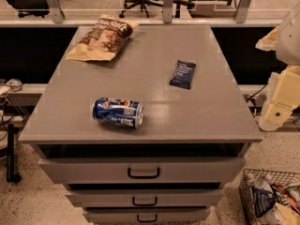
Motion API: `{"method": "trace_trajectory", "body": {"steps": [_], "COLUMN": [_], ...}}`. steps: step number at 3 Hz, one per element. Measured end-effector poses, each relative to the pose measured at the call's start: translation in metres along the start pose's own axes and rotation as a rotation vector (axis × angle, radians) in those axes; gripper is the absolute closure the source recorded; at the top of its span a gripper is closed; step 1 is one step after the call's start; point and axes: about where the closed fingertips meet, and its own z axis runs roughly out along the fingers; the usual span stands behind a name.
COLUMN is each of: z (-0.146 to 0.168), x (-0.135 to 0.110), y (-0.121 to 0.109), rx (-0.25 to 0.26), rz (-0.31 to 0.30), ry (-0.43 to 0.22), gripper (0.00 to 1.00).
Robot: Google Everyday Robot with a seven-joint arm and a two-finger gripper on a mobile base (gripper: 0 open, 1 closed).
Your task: Move brown chip bag near pepsi can
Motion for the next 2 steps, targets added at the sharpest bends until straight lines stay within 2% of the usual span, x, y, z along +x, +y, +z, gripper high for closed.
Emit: {"method": "trace_trajectory", "body": {"steps": [1,2], "z": [0.0,0.024], "x": [0.0,-0.031], "y": [0.0,-0.025], "rx": [0.0,0.012], "rz": [0.0,-0.033], "ry": [0.0,-0.054], "gripper": [0.0,0.0]}}
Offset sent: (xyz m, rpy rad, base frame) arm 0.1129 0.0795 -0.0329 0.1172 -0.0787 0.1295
